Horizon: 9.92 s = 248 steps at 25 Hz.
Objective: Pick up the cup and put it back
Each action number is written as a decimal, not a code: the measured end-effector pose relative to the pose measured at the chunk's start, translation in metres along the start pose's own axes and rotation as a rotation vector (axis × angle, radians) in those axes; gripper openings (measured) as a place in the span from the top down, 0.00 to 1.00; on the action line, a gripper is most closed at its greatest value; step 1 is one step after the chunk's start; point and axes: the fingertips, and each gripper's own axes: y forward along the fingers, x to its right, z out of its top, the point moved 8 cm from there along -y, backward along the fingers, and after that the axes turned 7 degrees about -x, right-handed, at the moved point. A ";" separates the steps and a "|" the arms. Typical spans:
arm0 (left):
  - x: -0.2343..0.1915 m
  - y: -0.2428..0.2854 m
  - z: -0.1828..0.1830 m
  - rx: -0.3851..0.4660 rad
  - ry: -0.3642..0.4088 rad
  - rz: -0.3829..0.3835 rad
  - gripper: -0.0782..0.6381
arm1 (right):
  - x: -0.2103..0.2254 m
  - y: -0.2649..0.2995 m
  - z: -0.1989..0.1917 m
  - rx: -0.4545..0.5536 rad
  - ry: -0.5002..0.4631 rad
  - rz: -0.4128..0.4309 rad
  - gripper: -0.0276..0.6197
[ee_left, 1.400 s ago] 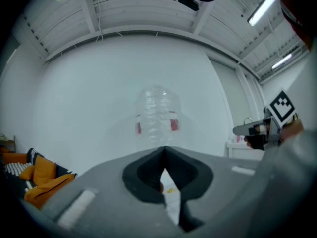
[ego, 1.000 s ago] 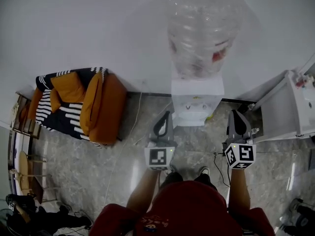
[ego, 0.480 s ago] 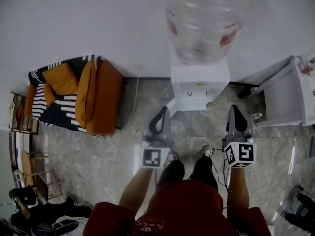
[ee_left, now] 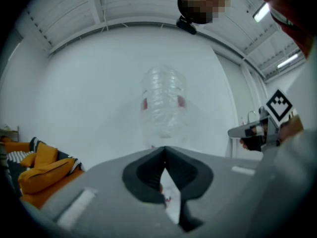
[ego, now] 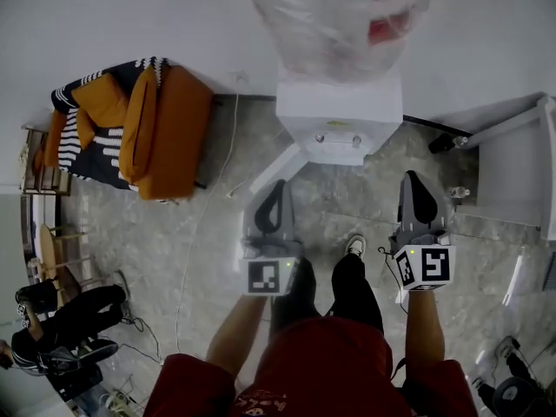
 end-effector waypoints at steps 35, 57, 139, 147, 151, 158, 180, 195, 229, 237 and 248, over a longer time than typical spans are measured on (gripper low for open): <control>-0.027 0.108 -0.527 -0.100 0.066 -0.198 0.89 | -0.042 0.192 -0.490 -0.074 -0.118 0.112 0.96; -0.047 0.206 -0.756 -0.003 0.006 -0.189 0.89 | -0.017 0.322 -0.707 0.014 -0.151 0.119 0.96; -0.053 0.206 -0.845 -0.170 -0.077 -0.112 0.89 | -0.013 0.511 -0.776 -0.183 -0.009 0.047 0.53; -0.052 0.194 -0.848 -0.197 -0.099 -0.106 0.89 | -0.011 0.502 -0.775 -0.177 -0.018 0.044 0.54; -0.053 0.191 -0.842 -0.181 -0.086 -0.101 0.89 | -0.013 0.492 -0.772 -0.171 -0.022 0.054 0.55; -0.053 0.183 -0.828 -0.153 -0.089 -0.092 0.89 | -0.024 0.460 -0.764 -0.151 -0.026 0.098 0.55; -0.063 0.145 -0.807 -0.086 -0.059 -0.058 0.89 | -0.065 0.359 -0.759 -0.173 -0.075 0.213 0.55; -0.061 0.140 -0.818 -0.099 -0.040 -0.066 0.89 | -0.076 0.318 -0.800 -0.240 -0.087 0.198 0.55; -0.054 0.158 -0.835 -0.142 -0.048 -0.090 0.89 | -0.069 0.324 -0.829 -0.278 -0.075 0.180 0.55; -0.055 0.162 -0.841 -0.162 -0.030 -0.096 0.89 | -0.058 0.337 -0.829 -0.270 -0.066 0.154 0.55; -0.055 0.171 -0.848 -0.175 -0.039 -0.103 0.89 | -0.047 0.362 -0.824 -0.245 -0.078 0.133 0.55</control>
